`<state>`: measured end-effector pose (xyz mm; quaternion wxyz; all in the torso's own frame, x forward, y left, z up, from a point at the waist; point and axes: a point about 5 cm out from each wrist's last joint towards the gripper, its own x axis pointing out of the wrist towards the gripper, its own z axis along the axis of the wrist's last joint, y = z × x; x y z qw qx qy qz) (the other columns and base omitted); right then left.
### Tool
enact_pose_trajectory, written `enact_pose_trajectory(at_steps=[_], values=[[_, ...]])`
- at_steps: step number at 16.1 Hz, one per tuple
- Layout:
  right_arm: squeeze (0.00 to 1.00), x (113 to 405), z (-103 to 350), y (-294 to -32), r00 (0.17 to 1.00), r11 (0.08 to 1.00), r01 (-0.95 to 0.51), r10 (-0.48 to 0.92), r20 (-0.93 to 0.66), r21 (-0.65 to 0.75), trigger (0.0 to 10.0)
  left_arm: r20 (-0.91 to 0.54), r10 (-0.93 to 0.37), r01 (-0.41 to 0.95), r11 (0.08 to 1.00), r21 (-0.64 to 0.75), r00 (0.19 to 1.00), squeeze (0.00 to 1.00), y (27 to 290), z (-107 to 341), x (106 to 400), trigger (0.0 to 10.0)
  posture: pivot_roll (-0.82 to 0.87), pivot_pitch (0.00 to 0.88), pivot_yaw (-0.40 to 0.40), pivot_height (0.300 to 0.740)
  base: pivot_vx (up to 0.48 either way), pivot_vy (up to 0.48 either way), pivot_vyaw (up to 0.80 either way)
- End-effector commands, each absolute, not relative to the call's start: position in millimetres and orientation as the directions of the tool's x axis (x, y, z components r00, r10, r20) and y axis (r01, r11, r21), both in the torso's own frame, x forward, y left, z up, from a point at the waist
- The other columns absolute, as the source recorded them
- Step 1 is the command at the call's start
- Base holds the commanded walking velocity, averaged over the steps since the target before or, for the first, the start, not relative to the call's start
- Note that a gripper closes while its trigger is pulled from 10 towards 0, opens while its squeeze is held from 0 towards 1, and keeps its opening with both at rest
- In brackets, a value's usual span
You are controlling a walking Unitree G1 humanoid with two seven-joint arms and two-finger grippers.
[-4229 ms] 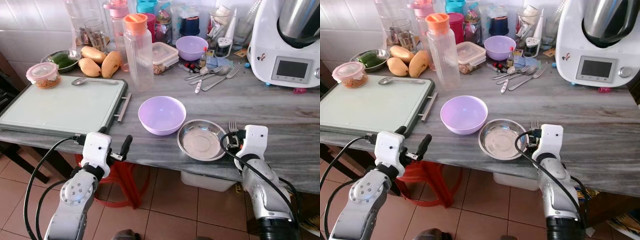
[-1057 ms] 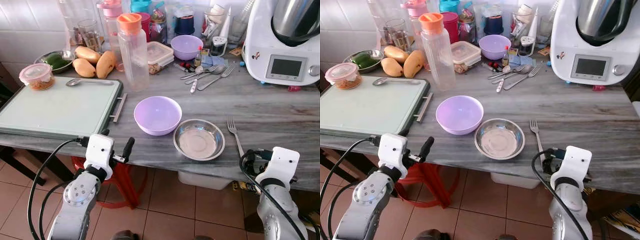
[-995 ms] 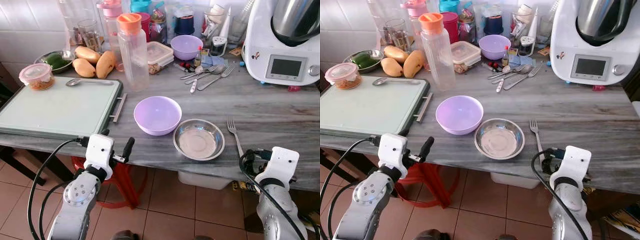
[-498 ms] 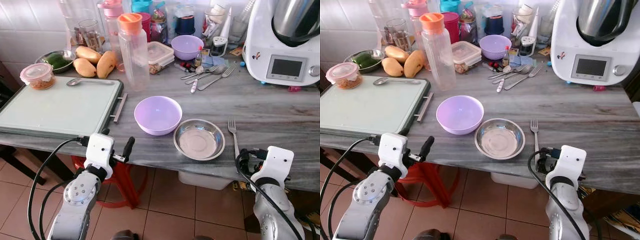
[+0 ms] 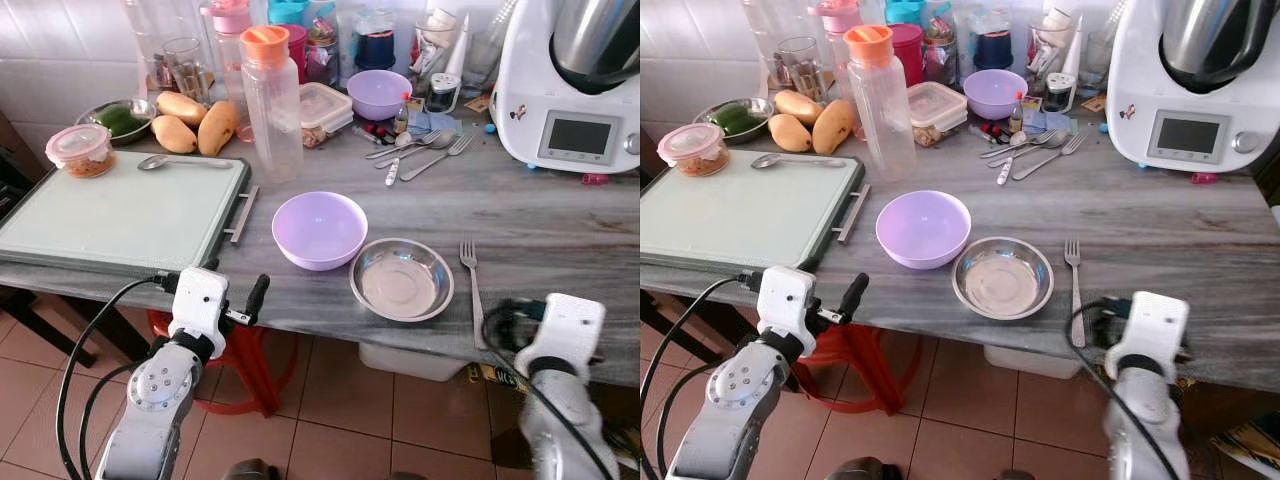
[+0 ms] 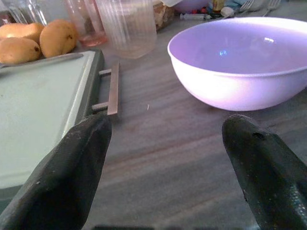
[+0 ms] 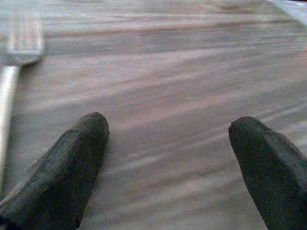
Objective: Setting the table
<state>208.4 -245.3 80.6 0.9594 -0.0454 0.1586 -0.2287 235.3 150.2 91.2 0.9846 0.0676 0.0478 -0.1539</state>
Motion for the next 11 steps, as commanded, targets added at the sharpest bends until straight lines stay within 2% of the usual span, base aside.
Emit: enact_pose_trajectory(at_steps=[1, 4, 6, 7, 8, 9, 10, 11], values=[[0.94, 211, 82, -247, 0.842, 0.885, 0.439, -0.465, -0.274, -0.154, 10.0, -0.113, -0.294, 0.308, 0.942, 0.134, 0.949, 0.00, 152, 93, 238, 10.0, -0.05, 0.000, 0.064, 0.740, 0.000, 0.000, 0.00], [0.81, 216, 87, -248, 0.856, 0.888, 0.433, -0.458, -0.240, -0.152, 10.0, -0.110, -0.292, 0.306, 0.942, 0.137, 0.950, 0.00, 152, 93, 237, 10.0, -0.04, 0.000, 0.065, 0.740, 0.000, 0.000, 0.00], [0.76, 219, 105, -245, 0.884, 0.886, 0.428, -0.451, -0.123, -0.177, 10.0, -0.094, -0.286, 0.297, 0.945, 0.136, 0.954, 0.00, 153, 96, 237, 10.0, -0.04, 0.000, 0.065, 0.740, 0.000, 0.000, 0.00], [0.60, 226, 125, -237, 0.911, 0.894, 0.401, -0.411, -0.014, -0.200, 10.0, -0.076, -0.271, 0.279, 0.951, 0.136, 0.960, 0.00, 154, 99, 239, 10.0, -0.05, 0.000, 0.067, 0.740, 0.000, 0.000, 0.00], [0.51, 231, 134, -231, 0.922, 0.900, 0.385, -0.385, 0.038, -0.206, 10.0, -0.069, -0.264, 0.271, 0.952, 0.139, 0.962, 0.00, 154, 99, 240, 10.0, -0.05, 0.000, 0.070, 0.740, 0.000, 0.000, 0.00], [0.38, 235, 140, -226, 0.930, 0.907, 0.367, -0.362, 0.066, -0.205, 10.0, -0.064, -0.246, 0.253, 0.957, 0.142, 0.967, 0.00, 154, 99, 241, 10.0, -0.05, 0.000, 0.067, 0.740, 0.000, 0.000, 0.00], [0.00, 243, 148, -216, 0.941, 0.922, 0.337, -0.321, 0.110, -0.192, 10.0, -0.055, -0.195, 0.201, 0.969, 0.145, 0.979, 0.00, 157, 100, 245, 10.0, -0.04, 0.000, 0.061, 0.740, 0.000, 0.000, 0.00], [0.00, 246, 148, -211, 0.947, 0.934, 0.314, -0.296, 0.124, -0.172, 10.0, -0.057, -0.160, 0.167, 0.976, 0.139, 0.985, 0.00, 159, 99, 247, 10.0, -0.04, 0.000, 0.058, 0.740, 0.000, 0.000, 0.00]])
